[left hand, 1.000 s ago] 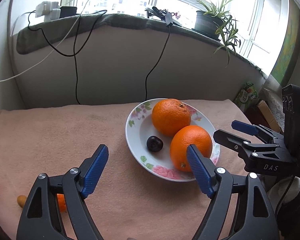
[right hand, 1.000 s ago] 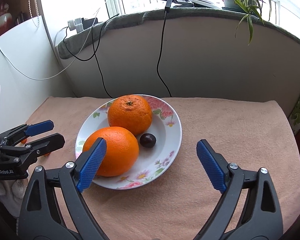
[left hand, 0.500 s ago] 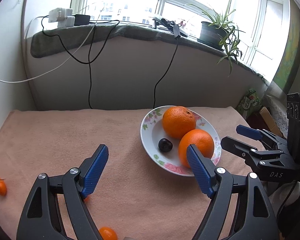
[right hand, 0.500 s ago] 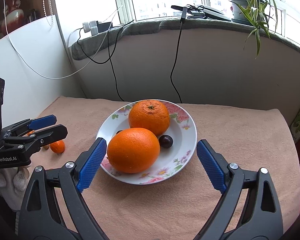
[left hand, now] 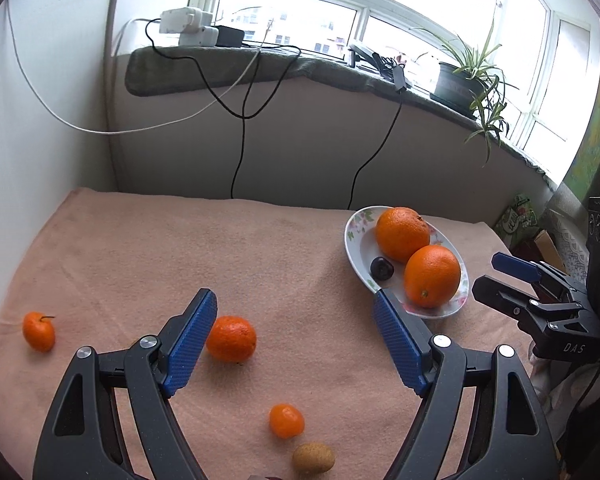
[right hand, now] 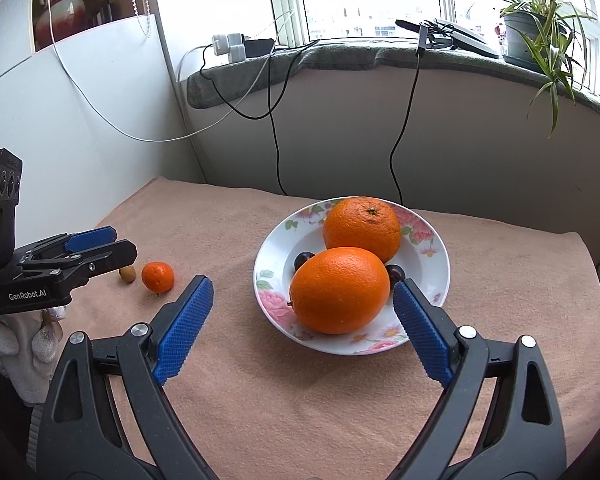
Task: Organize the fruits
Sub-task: 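Move the right tool back over the towel to a brown kiwi, then close the right tool around the kiwi, then lift the kiwi with the right tool and carry it to the plate, then set the kiwi beside the cherry and open the right tool, then move the right tool back over the towel to a small tangerine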
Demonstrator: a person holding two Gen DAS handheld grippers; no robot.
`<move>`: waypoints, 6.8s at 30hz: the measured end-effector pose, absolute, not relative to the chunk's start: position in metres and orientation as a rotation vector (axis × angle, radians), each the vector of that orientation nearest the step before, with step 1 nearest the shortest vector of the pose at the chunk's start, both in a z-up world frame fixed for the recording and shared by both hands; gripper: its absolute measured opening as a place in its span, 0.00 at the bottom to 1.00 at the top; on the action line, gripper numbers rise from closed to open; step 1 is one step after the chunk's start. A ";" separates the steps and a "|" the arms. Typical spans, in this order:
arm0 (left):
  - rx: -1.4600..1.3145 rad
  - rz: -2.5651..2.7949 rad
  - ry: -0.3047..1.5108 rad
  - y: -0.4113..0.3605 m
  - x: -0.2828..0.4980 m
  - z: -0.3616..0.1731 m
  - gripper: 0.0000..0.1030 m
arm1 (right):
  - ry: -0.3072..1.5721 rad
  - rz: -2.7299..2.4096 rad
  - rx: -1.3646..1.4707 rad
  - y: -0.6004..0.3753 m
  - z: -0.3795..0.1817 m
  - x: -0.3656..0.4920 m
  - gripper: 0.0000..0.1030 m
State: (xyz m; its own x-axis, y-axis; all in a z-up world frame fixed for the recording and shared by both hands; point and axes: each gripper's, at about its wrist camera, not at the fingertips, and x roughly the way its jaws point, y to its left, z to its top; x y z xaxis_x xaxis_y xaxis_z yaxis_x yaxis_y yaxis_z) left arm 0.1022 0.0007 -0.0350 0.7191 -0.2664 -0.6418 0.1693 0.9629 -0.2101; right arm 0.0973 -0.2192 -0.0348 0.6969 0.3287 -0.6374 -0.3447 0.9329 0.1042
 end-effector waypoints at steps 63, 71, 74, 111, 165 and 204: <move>-0.144 -0.122 0.896 0.086 0.120 -0.112 0.25 | 0.977 0.743 -0.195 -0.080 -0.122 0.056 0.37; -0.160 -0.121 0.885 0.090 0.115 -0.109 0.25 | 0.970 0.749 -0.178 -0.082 -0.120 0.054 0.28; -0.170 -0.121 0.879 0.093 0.113 -0.107 0.25 | 0.960 0.742 -0.169 -0.086 -0.117 0.052 0.28; -0.163 -0.352 0.791 -0.002 0.131 -0.055 0.25 | 0.784 0.406 0.010 -0.236 -0.055 0.080 0.28; -0.052 -0.442 0.862 -0.087 0.190 -0.071 0.26 | 0.811 0.288 0.018 -0.289 -0.079 0.140 0.30; -0.008 -0.352 0.702 -0.080 0.145 -0.022 0.77 | 0.715 0.263 -0.028 -0.273 -0.056 0.106 0.90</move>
State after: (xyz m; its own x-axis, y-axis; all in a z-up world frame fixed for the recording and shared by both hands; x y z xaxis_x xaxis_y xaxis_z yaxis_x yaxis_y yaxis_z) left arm 0.1451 -0.0798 -0.0220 0.7071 -0.3199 -0.6306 0.3142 0.9411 -0.1250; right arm 0.1056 -0.2733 -0.0559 0.7236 0.2293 -0.6510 -0.2481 0.9666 0.0646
